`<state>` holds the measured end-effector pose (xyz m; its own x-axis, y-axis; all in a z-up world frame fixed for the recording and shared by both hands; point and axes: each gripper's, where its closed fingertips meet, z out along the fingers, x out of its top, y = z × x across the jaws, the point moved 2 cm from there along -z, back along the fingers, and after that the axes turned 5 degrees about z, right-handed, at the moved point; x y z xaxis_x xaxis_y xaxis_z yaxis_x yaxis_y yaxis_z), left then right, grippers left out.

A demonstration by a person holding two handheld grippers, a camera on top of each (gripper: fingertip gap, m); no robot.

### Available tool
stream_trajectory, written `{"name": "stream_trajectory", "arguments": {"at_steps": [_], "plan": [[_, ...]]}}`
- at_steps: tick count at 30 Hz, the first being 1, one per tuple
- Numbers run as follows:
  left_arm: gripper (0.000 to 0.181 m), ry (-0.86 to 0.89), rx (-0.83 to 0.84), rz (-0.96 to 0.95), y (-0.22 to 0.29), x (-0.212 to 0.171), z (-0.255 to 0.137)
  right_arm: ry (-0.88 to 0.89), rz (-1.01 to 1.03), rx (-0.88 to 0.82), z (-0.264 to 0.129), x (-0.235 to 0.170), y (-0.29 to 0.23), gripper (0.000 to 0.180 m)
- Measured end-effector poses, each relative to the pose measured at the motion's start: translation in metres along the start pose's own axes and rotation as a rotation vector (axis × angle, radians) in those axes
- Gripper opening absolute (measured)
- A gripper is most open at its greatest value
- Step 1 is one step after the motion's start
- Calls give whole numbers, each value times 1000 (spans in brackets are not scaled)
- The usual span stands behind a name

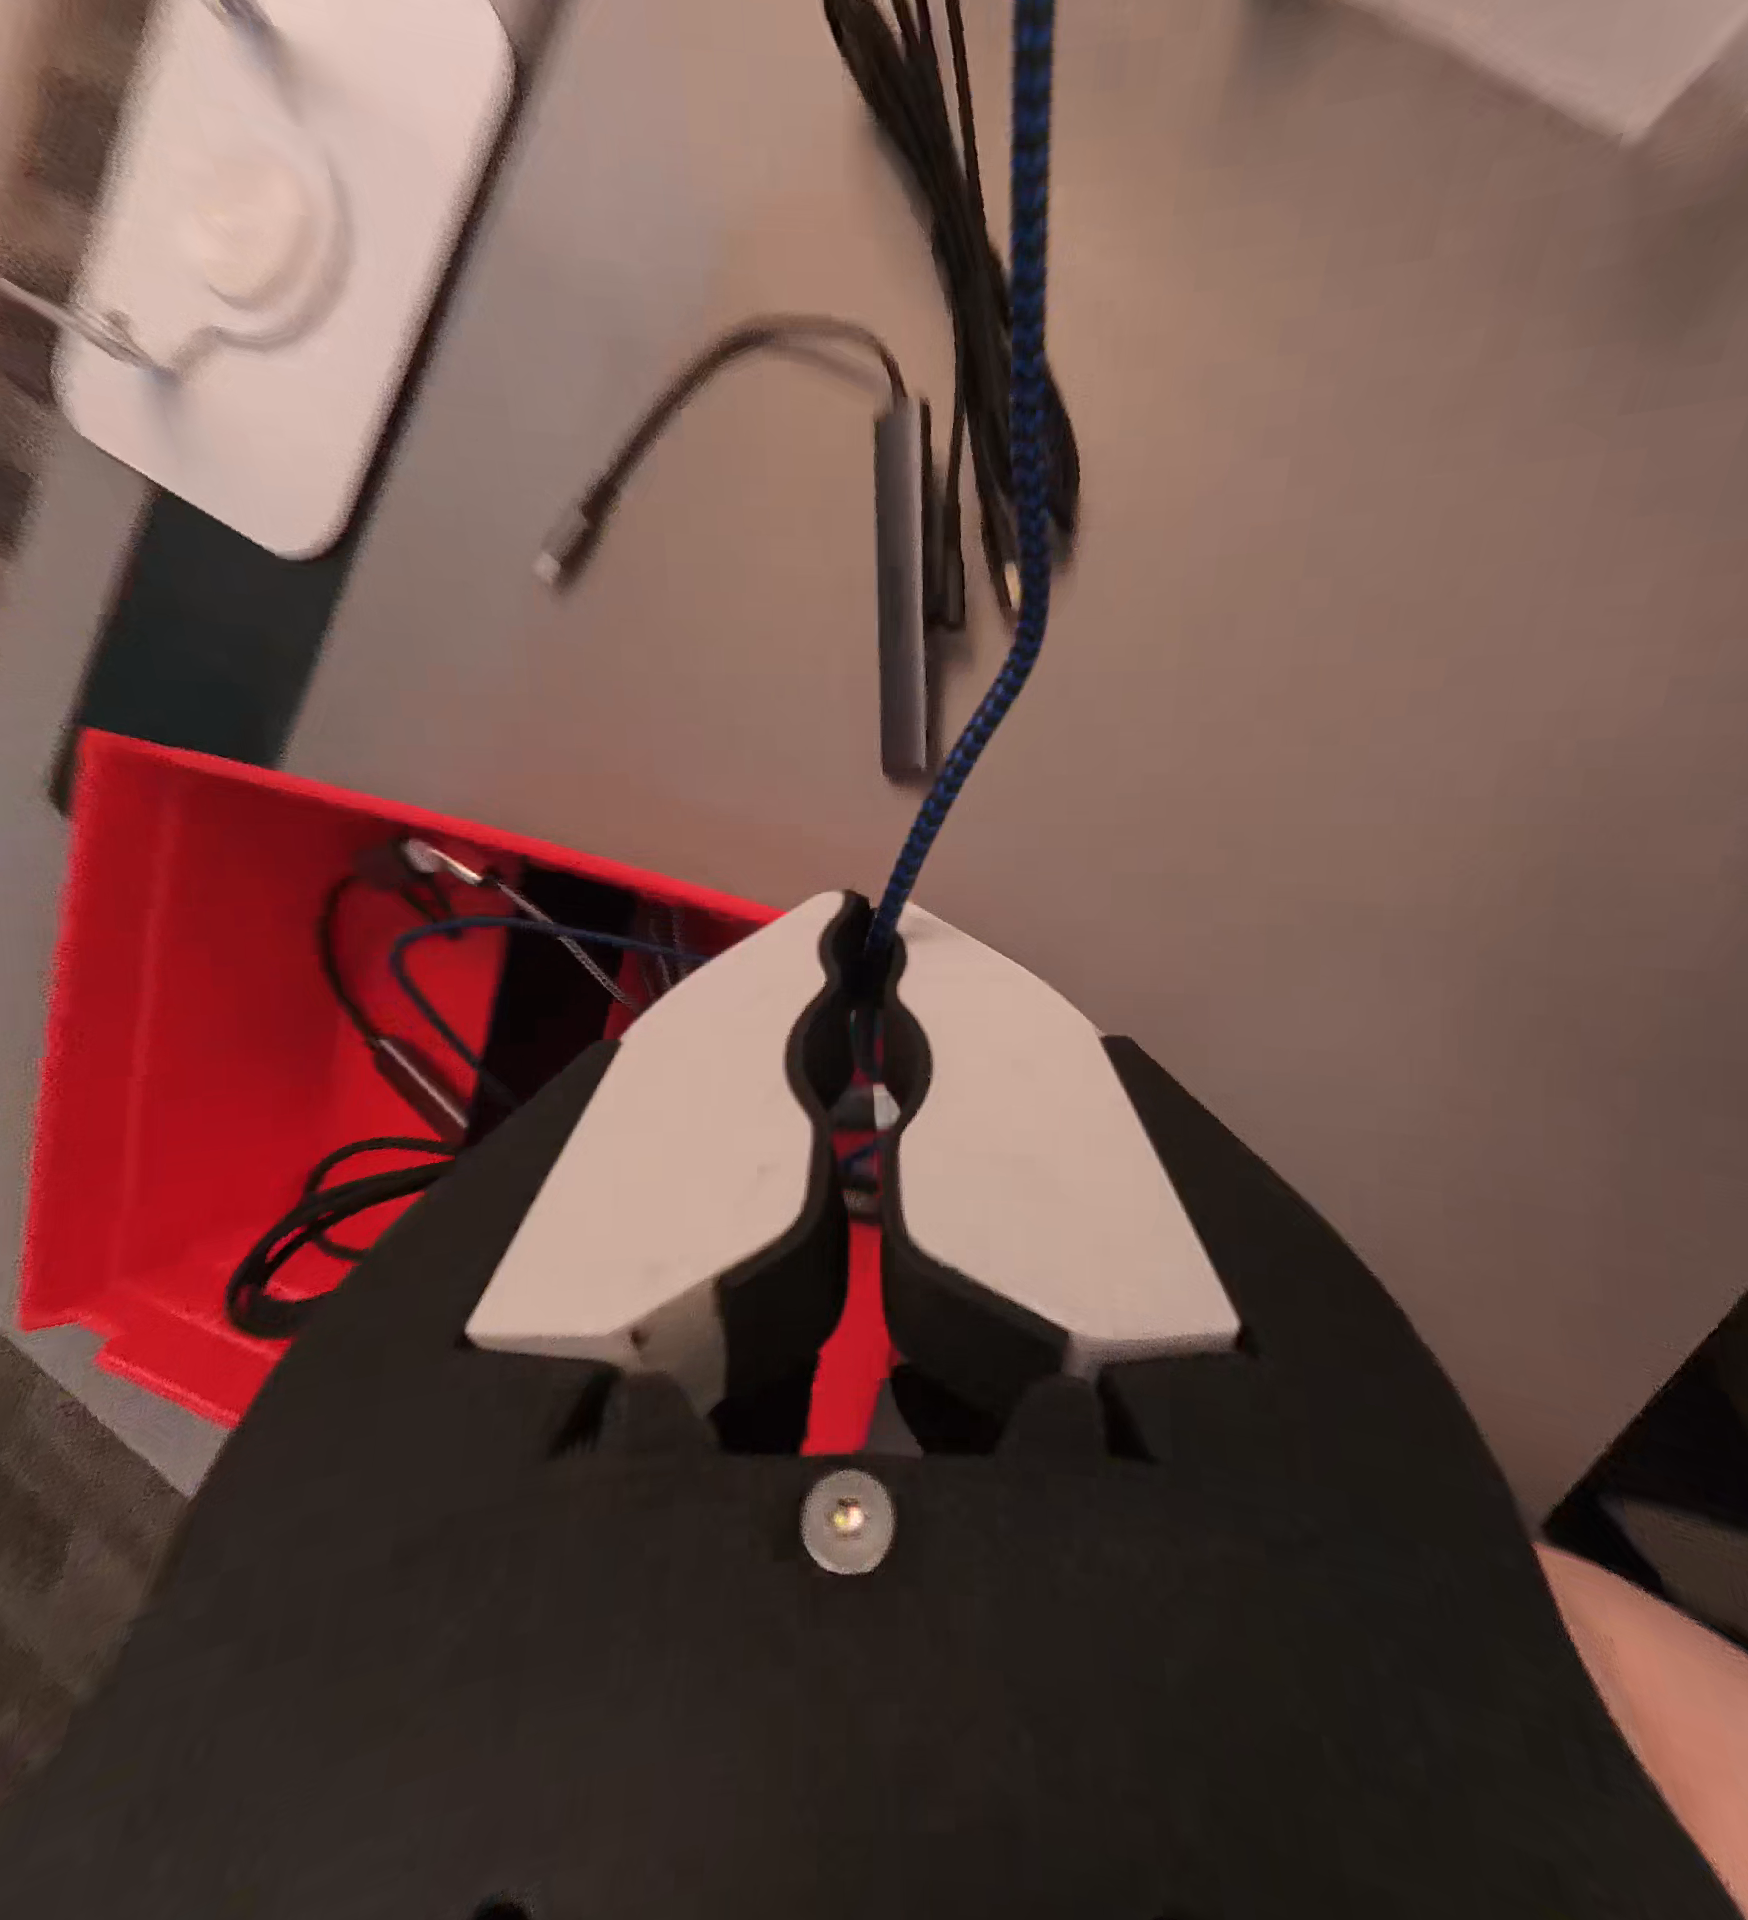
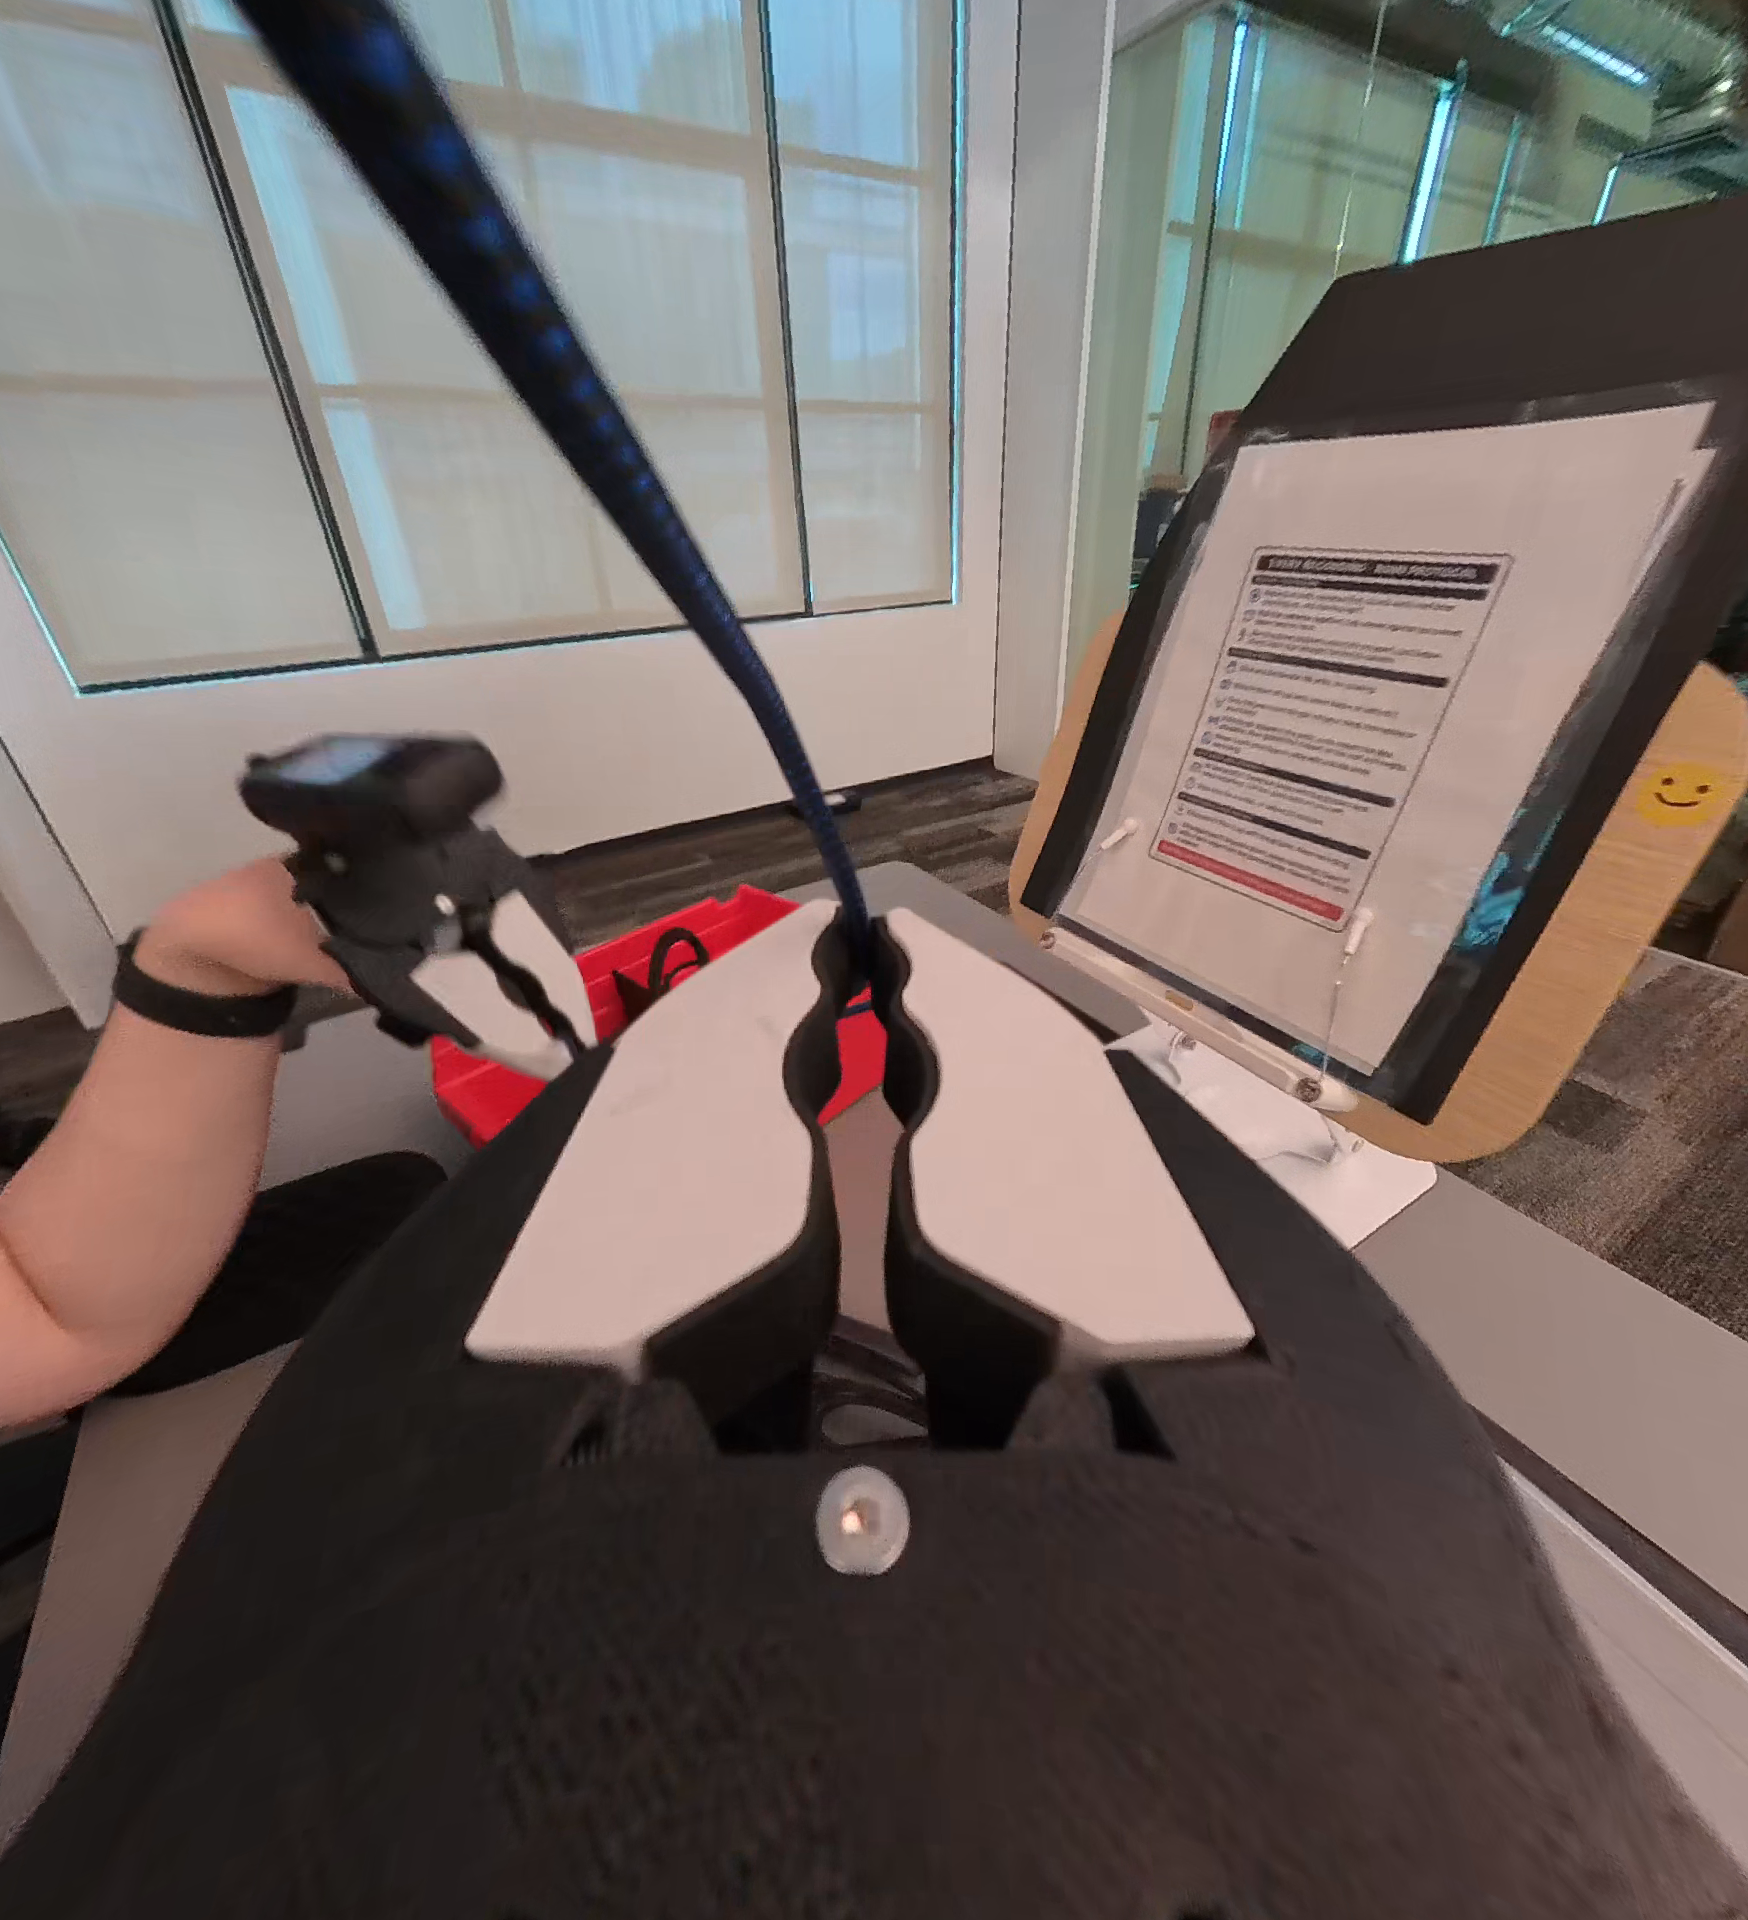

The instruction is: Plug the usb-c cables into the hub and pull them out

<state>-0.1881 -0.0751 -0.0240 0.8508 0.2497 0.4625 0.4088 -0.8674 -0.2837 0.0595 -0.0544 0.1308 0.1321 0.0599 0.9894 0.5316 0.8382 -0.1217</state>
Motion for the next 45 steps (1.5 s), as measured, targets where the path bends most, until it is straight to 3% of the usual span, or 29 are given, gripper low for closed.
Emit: {"name": "stream_trajectory", "arguments": {"at_steps": [1,6,14,18,22,25,29,33,37,40,45], "plan": [[0,74,30,-10,-2,7,-14,-16,-4,8,3,-3,-1,2],[0,403,265,-84,-19,33,-84,-115,-36,19,18,-20,-5,3],[0,724,487,-134,-33,52,-140,-120,-113,57,29,-23,-21,3],[0,760,387,-123,-20,61,-137,-213,-176,214,41,-41,-55,3],[0,792,390,-92,-10,69,-141,-366,-200,354,69,-79,-95,3],[0,782,255,-63,13,74,-139,-447,-205,424,92,-109,-120,3],[0,758,227,-71,23,77,-135,-382,-232,560,108,-124,-155,3],[0,686,252,-69,18,73,-126,-503,-246,461,117,-146,-142,3],[0,594,383,-140,-11,52,-124,-599,75,416,126,-167,-111,3],[0,607,350,-190,-18,44,-126,-633,342,445,136,-190,-93,3],[0,678,311,-194,-17,45,-135,-718,615,473,150,-234,-82,11]]}}
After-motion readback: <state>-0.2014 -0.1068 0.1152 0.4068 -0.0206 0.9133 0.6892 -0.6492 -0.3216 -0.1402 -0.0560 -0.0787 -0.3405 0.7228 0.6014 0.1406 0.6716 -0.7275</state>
